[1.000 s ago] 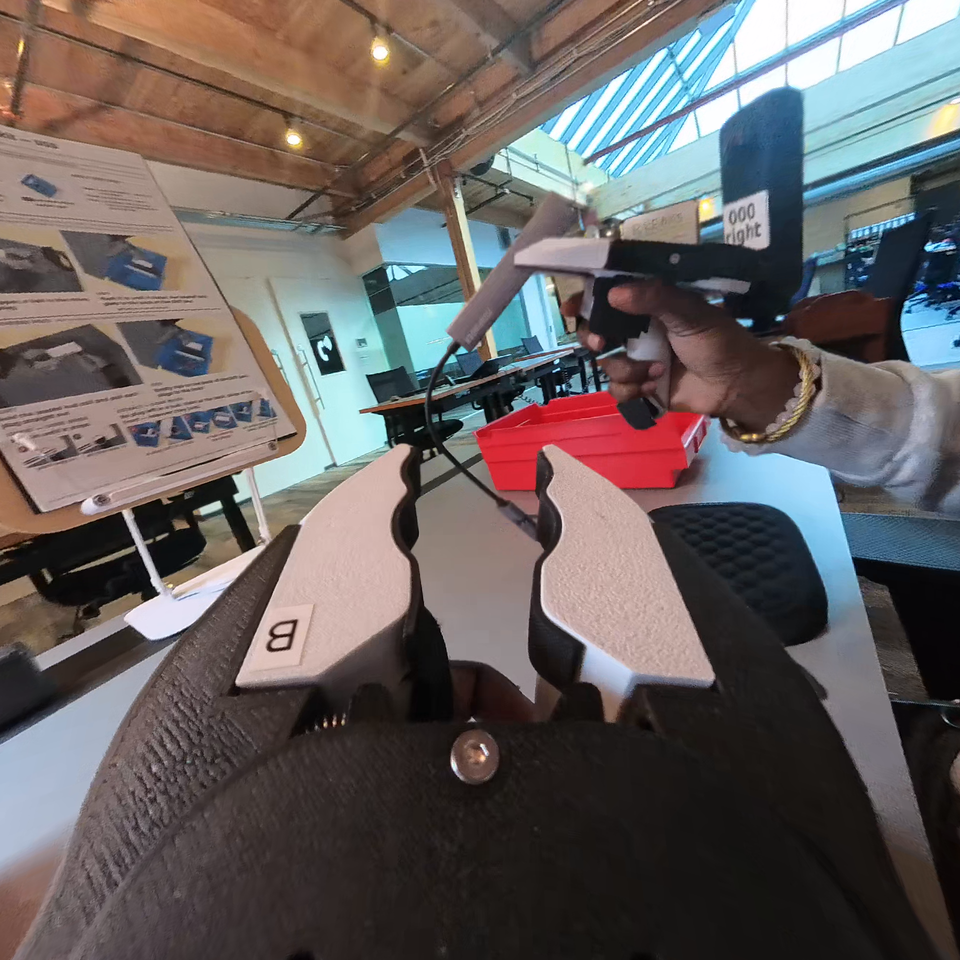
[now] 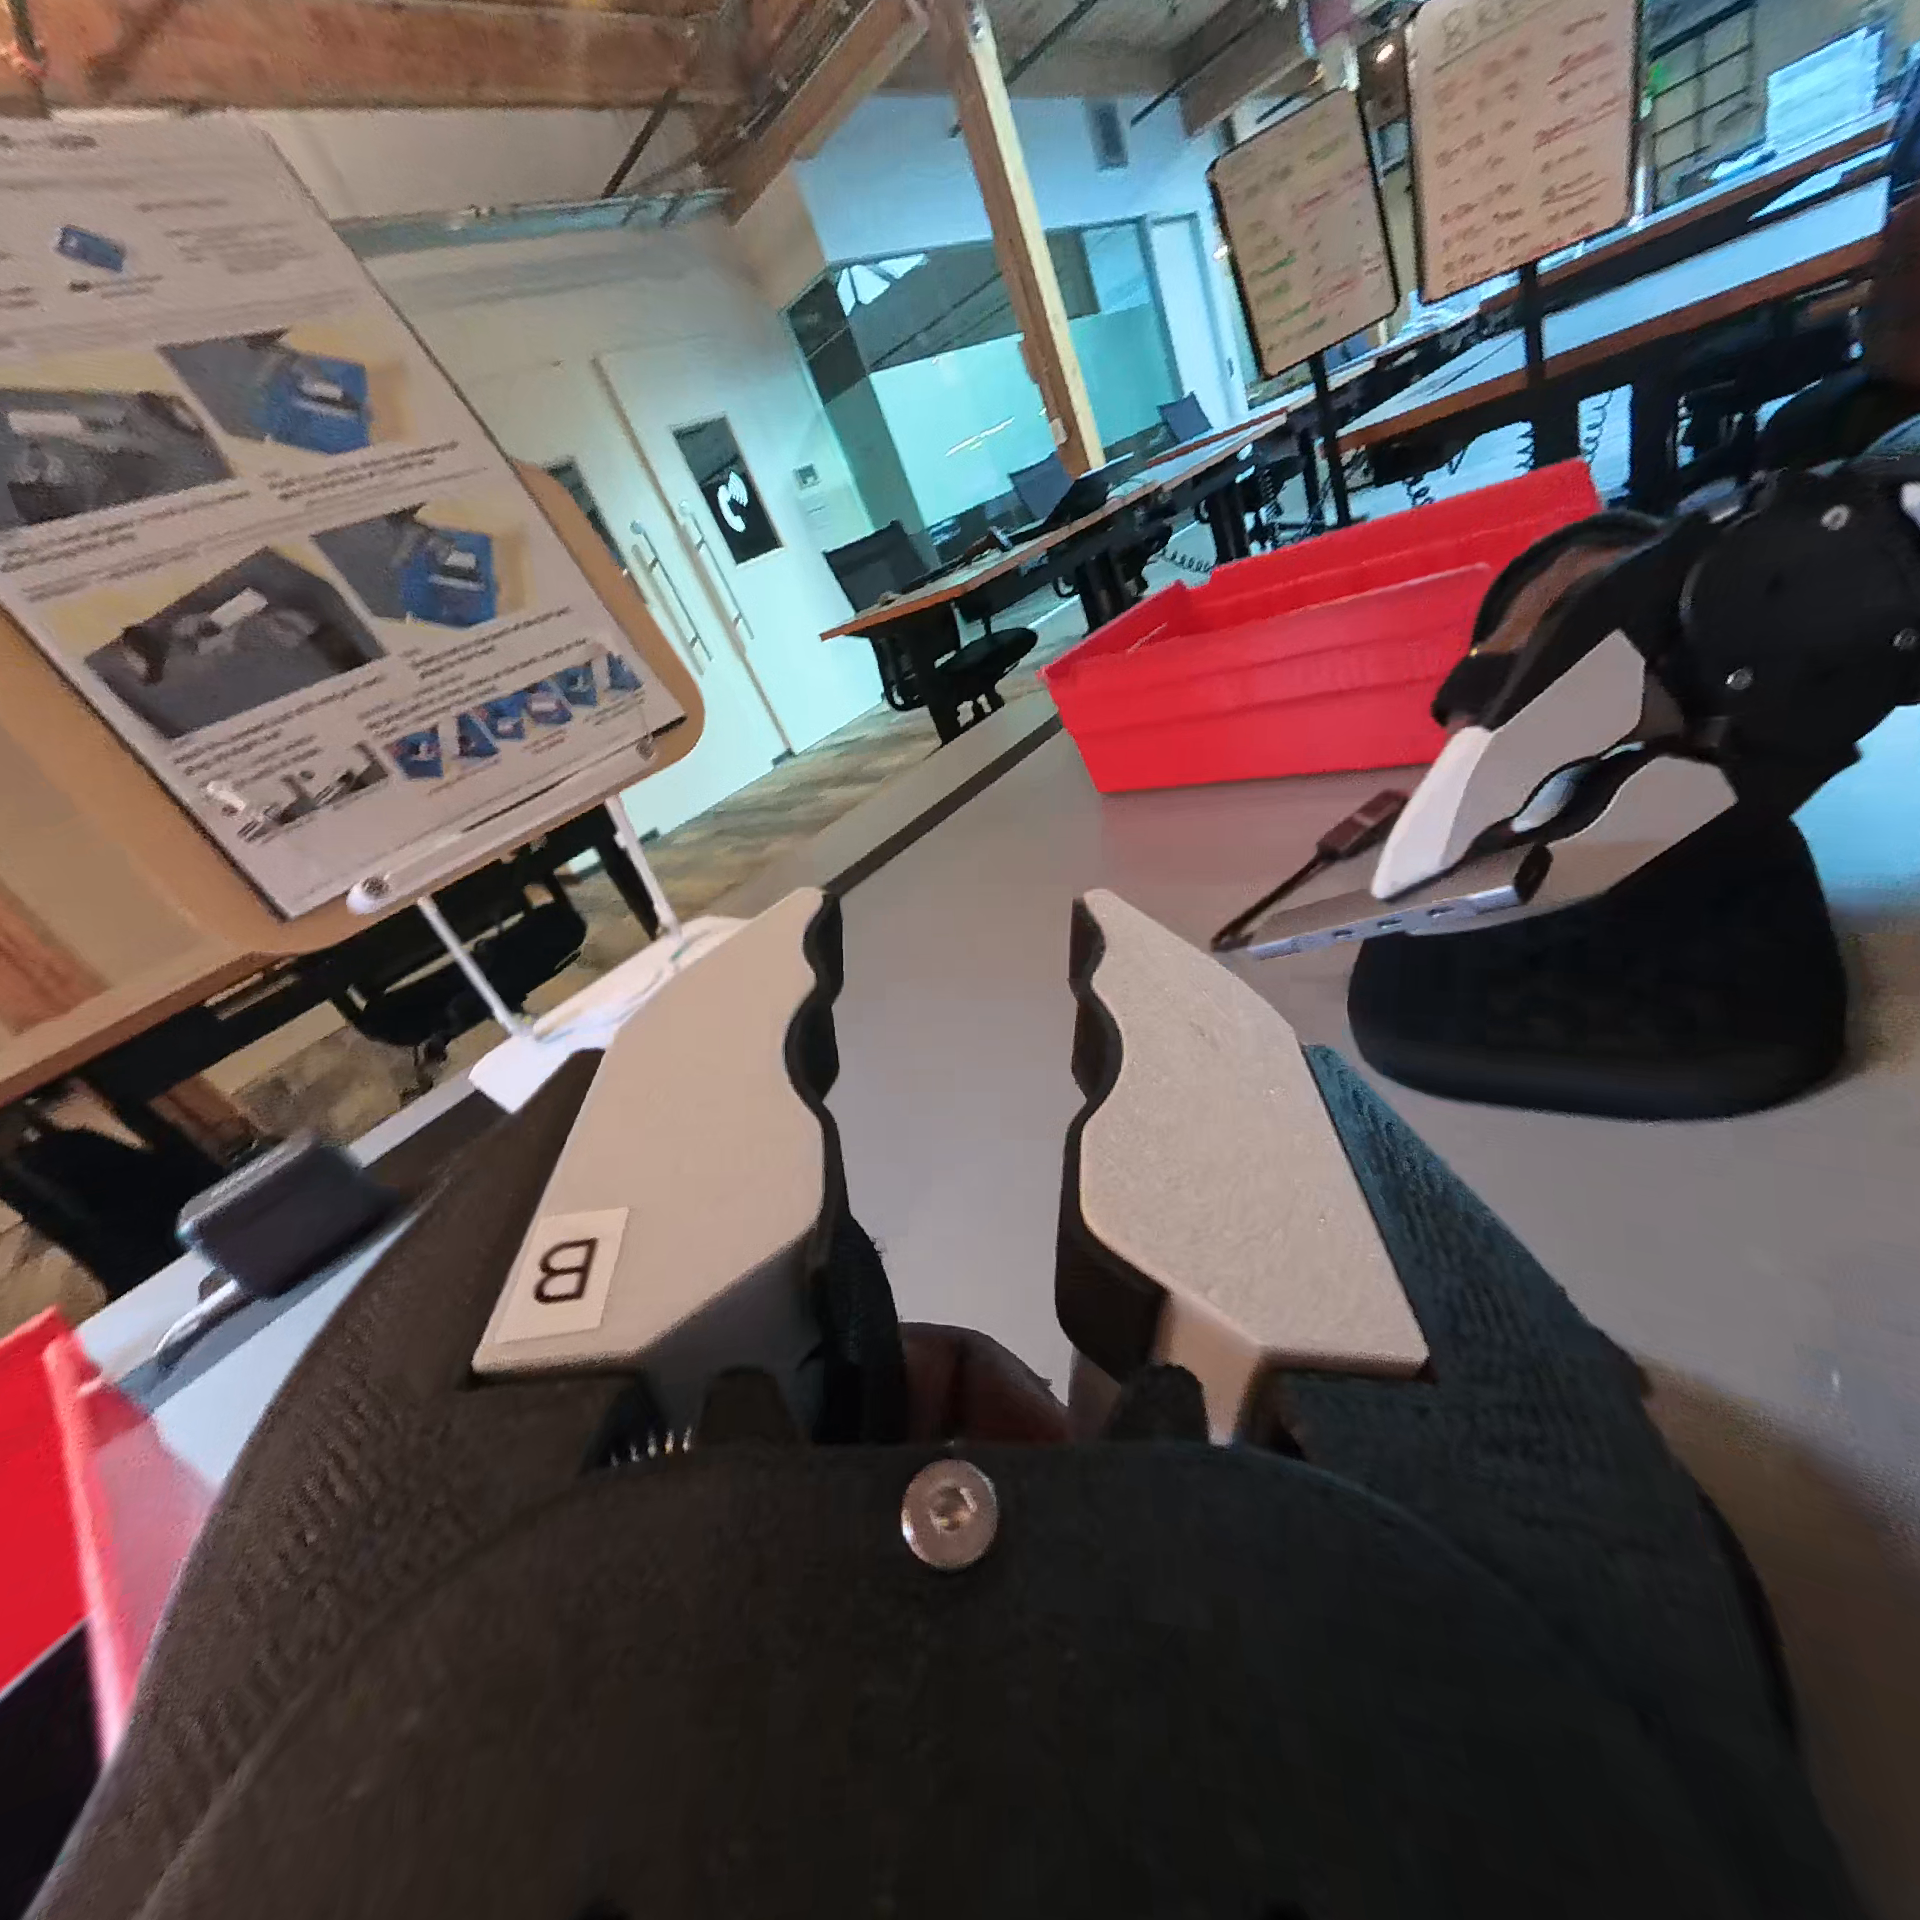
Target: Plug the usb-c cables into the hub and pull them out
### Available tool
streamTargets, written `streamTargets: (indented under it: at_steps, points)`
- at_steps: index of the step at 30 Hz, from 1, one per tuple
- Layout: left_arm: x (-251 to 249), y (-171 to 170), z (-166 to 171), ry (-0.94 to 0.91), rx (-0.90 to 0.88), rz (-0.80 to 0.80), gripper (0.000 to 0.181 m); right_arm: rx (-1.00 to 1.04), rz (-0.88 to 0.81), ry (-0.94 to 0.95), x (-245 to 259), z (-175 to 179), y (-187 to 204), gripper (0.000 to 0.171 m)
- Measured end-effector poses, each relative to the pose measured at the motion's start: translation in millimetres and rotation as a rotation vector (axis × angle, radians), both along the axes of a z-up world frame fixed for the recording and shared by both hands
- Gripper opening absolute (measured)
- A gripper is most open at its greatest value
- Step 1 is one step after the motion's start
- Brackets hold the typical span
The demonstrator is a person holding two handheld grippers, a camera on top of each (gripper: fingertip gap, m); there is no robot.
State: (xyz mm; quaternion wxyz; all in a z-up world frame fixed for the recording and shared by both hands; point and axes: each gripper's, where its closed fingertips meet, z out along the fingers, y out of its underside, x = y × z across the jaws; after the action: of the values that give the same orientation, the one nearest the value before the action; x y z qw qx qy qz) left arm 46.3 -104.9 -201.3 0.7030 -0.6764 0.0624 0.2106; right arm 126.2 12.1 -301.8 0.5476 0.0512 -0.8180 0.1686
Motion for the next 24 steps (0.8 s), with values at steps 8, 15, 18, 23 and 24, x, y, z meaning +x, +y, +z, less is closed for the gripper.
streamTargets:
  at_steps: [8,15,18,23,24]
  points:
    - [-19.1,-50.3,0.5,-0.066,0.008,0.097,0.044,-0.083,-0.029,-0.259,20.3,-20.6,1.2,0.024]
    - [-28.8,-92.1,28.6,-0.177,0.010,0.120,0.059,-0.287,-0.142,-0.540,39.3,-7.2,10.7,0.062]
    - [-46.1,-119.5,26.8,-0.339,-0.057,0.189,0.059,-0.532,-0.124,-0.581,38.7,24.7,1.7,0.071]
    - [-90.2,-169.1,4.2,-0.453,-0.298,0.370,0.059,-0.826,0.026,-0.469,34.9,86.8,-14.0,0.067]
    - [-99.2,-176.2,1.3,-0.478,-0.341,0.388,0.059,-0.843,0.040,-0.451,35.1,93.5,-15.3,0.066]
